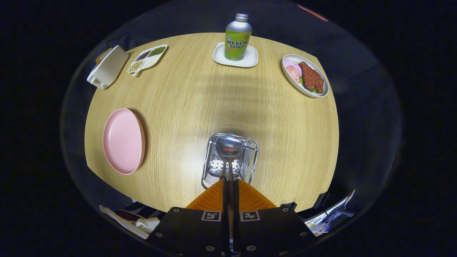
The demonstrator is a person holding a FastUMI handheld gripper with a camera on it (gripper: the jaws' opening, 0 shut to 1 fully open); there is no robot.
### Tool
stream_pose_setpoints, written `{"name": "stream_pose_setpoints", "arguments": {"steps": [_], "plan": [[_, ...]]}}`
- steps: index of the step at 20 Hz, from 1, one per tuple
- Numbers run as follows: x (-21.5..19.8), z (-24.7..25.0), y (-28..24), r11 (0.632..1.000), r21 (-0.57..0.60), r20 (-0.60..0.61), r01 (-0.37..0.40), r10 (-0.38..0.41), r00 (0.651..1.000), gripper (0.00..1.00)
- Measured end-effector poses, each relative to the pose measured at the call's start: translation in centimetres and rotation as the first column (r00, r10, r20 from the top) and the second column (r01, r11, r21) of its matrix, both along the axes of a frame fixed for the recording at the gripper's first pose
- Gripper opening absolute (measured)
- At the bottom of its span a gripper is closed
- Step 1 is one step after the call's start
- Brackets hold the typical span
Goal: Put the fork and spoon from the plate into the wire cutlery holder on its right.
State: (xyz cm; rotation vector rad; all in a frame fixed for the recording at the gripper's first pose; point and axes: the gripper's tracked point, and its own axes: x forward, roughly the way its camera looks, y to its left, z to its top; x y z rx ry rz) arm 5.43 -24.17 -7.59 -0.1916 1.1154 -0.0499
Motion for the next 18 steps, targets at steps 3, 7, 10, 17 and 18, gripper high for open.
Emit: {"name": "stream_pose_setpoints", "arguments": {"steps": [3, 7, 10, 17, 18], "plan": [[-0.5, 0.2, -0.3, 1.0, -0.015, -0.027, -0.025, 0.024, 0.999, 0.06], [-1.2, 0.1, -0.2, 0.998, -0.038, -0.056, -0.056, 0.054, 0.997, 0.05], [-1.0, 0.0, -0.1, 0.998, -0.042, -0.059, -0.051, 0.049, 0.997, 0.06], [-0.3, 1.6, 0.3, 1.0, 0.008, 0.024, -0.021, 0.02, 1.0, 0.25], [-0.3, 2.1, 0.4, 1.0, 0.018, 0.048, -0.012, 0.011, 0.999, 0.34]]}}
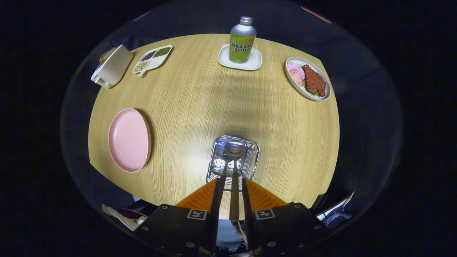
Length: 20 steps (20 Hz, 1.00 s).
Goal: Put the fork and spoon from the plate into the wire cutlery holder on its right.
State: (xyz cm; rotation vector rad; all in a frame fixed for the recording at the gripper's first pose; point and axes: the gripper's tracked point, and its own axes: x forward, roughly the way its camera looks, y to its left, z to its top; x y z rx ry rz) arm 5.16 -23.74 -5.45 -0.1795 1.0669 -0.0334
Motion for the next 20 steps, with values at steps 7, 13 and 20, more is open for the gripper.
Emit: {"name": "stream_pose_setpoints", "arguments": {"steps": [7, 13, 20], "plan": [[0.4, 6.4, 4.4, 0.996, 0.081, 0.285, -0.023, -0.001, 0.959, 1.0], [-0.5, 15.1, 8.6, 0.986, 0.15, 0.599, -0.074, -0.031, 0.8, 0.99], [-3.2, 18.5, 10.7, 0.989, 0.121, 0.795, -0.082, -0.047, 0.604, 0.99]]}}
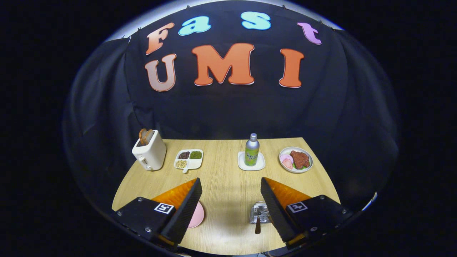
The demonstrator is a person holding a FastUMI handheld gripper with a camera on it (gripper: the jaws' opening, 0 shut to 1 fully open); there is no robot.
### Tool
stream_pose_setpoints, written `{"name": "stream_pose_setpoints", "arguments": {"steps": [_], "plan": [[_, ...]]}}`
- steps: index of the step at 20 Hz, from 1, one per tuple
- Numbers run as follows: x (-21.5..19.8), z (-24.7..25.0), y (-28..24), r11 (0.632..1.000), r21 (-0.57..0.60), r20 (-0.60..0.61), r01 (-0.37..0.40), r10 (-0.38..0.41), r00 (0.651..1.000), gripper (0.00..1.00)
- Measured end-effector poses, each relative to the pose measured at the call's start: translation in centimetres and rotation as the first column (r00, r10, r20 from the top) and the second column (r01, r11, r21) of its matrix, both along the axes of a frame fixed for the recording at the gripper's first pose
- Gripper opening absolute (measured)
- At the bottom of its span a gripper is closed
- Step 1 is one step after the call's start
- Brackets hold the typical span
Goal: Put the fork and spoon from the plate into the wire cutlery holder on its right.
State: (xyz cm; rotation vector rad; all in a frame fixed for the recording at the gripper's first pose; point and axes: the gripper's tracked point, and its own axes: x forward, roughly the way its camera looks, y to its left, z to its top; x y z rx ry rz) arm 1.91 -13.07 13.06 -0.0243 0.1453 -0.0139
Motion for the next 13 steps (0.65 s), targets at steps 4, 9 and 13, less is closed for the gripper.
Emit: {"name": "stream_pose_setpoints", "arguments": {"steps": [4, 9, 13], "plan": [[-1.3, 0.2, -0.1, 0.999, 0.016, 0.075, 0.031, -0.032, 0.997, 0.99], [-2.6, -0.1, -0.1, 0.997, 0.053, 0.135, 0.047, -0.054, 0.989, 0.99], [-3.4, -0.2, -0.6, 0.994, 0.086, 0.176, 0.067, -0.081, 0.981, 0.99]]}}
